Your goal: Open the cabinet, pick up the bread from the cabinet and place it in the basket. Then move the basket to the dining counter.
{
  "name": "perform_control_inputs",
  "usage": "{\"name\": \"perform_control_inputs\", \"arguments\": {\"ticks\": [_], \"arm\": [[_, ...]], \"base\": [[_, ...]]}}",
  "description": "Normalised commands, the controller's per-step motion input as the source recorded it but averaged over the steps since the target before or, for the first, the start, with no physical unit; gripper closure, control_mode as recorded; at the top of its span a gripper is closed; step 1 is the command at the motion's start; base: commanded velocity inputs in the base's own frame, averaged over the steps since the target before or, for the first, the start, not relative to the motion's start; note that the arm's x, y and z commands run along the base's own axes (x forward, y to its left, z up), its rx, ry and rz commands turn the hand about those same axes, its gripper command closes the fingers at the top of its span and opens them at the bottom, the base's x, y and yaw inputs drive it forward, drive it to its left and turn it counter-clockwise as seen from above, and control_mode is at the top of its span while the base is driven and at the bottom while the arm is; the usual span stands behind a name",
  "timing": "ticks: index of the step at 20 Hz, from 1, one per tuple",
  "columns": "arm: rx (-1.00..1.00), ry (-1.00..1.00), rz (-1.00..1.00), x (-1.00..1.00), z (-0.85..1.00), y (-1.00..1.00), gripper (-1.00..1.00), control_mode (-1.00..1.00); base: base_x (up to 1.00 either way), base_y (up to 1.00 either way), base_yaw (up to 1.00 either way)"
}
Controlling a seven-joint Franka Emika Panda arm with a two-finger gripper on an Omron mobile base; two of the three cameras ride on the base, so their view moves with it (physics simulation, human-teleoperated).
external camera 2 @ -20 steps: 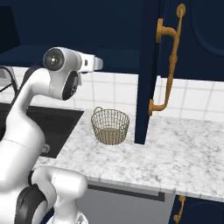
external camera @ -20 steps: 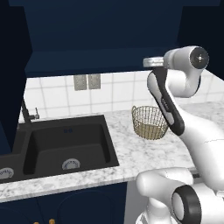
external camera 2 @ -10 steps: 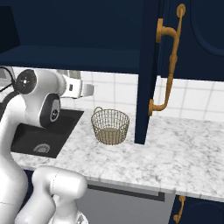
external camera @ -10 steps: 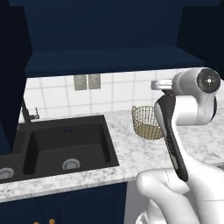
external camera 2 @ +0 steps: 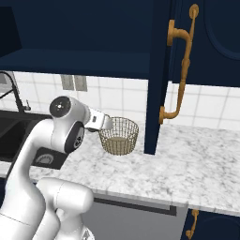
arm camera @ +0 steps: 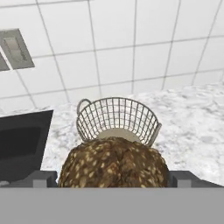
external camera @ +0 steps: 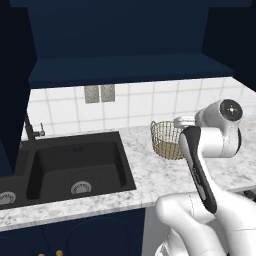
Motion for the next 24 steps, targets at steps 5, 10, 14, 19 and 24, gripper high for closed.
{"name": "perform_control_inputs", "arguments": {"ticks": [5, 10, 14, 19, 24], "arm": [[0.07, 0.18, 0.00, 1.00, -0.92, 0.08, 1.00, -1.00], [0.01, 0.08, 0.00, 0.80, -0.33, -0.12, 1.00, -1.00], [0.00, 0.07, 0.00, 0.29, 0.00, -0.20, 1.00, -1.00], [0.00, 0.09, 0.00, 0.56, -0.22, -0.12, 1.00, -1.00], [0.01, 0.07, 0.00, 0.28, -0.26, -0.20, 1.00, -1.00]], "base": [[0.00, 0.00, 0.00], [0.00, 0.00, 0.00], [0.00, 0.00, 0.00], [0.00, 0.00, 0.00], [0.00, 0.00, 0.00]]}}
